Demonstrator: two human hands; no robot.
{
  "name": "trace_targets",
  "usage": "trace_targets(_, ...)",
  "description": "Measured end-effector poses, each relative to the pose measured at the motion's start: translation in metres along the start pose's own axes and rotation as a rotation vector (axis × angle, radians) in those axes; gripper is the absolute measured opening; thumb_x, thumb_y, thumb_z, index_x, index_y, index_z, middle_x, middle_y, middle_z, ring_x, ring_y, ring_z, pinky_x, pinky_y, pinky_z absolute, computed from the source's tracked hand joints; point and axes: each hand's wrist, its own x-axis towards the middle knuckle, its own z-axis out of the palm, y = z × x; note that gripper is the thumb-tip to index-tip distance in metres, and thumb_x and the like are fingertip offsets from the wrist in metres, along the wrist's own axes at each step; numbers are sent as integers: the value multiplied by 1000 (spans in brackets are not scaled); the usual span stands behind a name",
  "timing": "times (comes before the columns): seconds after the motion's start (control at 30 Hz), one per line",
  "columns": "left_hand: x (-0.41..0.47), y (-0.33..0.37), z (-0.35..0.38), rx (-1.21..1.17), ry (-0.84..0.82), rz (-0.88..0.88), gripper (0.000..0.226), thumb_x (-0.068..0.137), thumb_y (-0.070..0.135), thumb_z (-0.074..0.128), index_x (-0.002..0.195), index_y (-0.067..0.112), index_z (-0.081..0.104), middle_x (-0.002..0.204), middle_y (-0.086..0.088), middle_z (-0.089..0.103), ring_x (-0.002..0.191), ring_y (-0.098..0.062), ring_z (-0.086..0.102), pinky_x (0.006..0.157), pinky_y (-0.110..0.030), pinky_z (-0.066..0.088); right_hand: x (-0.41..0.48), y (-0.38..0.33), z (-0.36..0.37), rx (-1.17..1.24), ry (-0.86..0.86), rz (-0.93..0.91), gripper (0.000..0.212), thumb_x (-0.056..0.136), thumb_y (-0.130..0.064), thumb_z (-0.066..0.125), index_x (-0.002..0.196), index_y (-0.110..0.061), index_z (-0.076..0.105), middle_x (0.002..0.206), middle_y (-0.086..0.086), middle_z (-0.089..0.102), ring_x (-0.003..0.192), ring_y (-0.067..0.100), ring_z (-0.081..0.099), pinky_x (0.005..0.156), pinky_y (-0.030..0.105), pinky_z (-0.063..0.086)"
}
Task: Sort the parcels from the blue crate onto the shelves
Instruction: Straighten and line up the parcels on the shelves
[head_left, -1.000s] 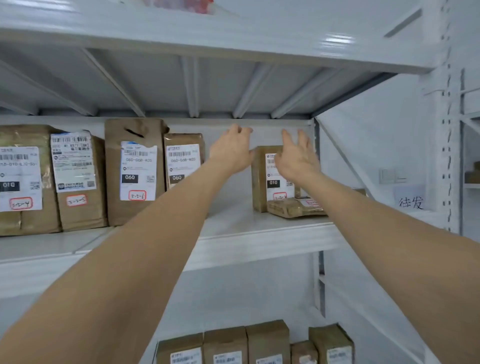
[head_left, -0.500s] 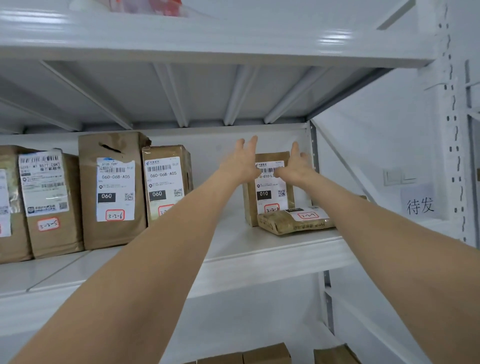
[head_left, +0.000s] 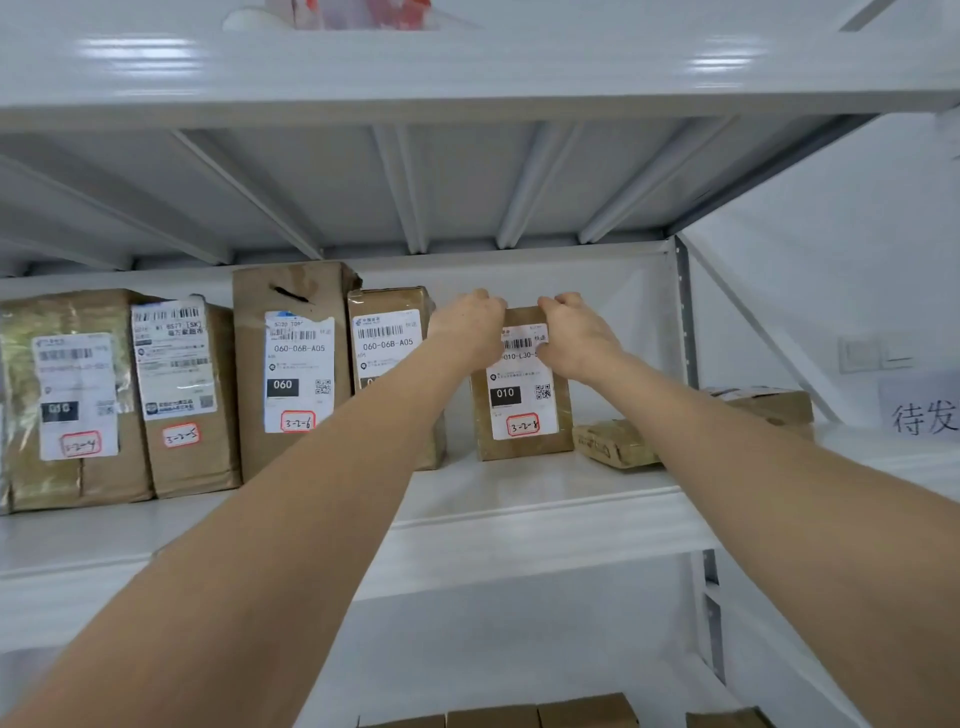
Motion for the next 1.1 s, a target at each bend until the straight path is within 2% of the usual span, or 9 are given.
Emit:
trace_targets(0.07, -6, -1, 1, -21, -8, 16, 46, 89, 19, 57, 133, 14, 44, 125, -9, 48, 116, -29, 51, 86, -41, 48, -1, -5, 3, 6, -6, -7, 53, 88, -9, 55, 138, -13, 39, 137, 11, 37, 118, 33, 51, 96, 40, 45)
trace_targets(0.2, -15, -14, -3, -1, -6, -19, 43, 90, 19, 55, 131, 14, 45, 122, -9, 51, 113, -30, 53, 83, -40, 48, -4, -18, 6, 43, -19, -54, 58, 88, -5, 53, 143, -13, 34, 144, 11, 33, 125, 33, 46, 101, 39, 42)
trace_targets(0.37, -21, -21, -5, 47, -7, -62, 41, 91, 18, 53, 131, 11, 43, 121, -10, 51, 113, -30, 52, 77, -37, 45, -6, -25, 14, 112, -101, -99, 72, 87, -9, 55, 151, -18, 22, 155, 10, 18, 138, 30, 35, 106, 37, 38)
trace_targets(0.47, -20, -15, -4, 28, 19, -60, 42, 91, 19, 54, 130, 8, 41, 125, -10, 49, 116, -30, 50, 80, -39, 46, -10, -19, 11, 63, -98, -98, 77, 86, -10, 57, 151, -24, 18, 158, 5, 11, 134, 30, 40, 103, 40, 42)
trace_targets(0.6, -21, -9, 8, 31, 24, -12, 54, 90, 19, 54, 139, 9, 33, 135, -12, 41, 126, -32, 41, 94, -41, 42, -18, -13, 15, -92, -73, -142, 71, 87, -19, 62, 146, -22, 23, 155, 1, 13, 121, 30, 51, 92, 40, 48)
trace_targets(0.7, -25, -14, 24, 110, 74, 62, 69, 89, 16, 53, 146, 3, 18, 142, -18, 33, 133, -34, 31, 111, -41, 29, -25, -8, 21, -140, -93, -159, 78, 88, -23, 60, 151, -19, 14, 159, 0, 2, 133, 27, 40, 99, 40, 45)
trace_targets(0.8, -27, -19, 34, 152, 136, 93, 74, 88, 17, 53, 148, 1, 12, 144, -19, 28, 136, -35, 27, 116, -42, 22, -30, -8, 21, -142, -100, -167, 80, 91, -32, 57, 152, -18, 8, 160, 2, 0, 139, 25, 30, 105, 40, 40)
trace_targets(1.0, -24, -15, 35, 100, 184, 60, 65, 88, 23, 56, 143, 8, 25, 139, -14, 39, 130, -32, 37, 112, -41, 29, -30, 0, 9, -202, -68, -112, 75, 93, -23, 51, 153, -21, 6, 161, 1, -2, 147, 22, 12, 114, 40, 30)
trace_targets(1.1, -27, -9, 24, 89, 221, 42, 55, 90, 21, 53, 139, 10, 32, 138, -13, 40, 128, -31, 39, 107, -41, 33, -34, 17, -4, -200, -48, -87, 71, 96, -27, 50, 153, -22, 8, 161, 3, 0, 147, 24, 11, 115, 42, 26)
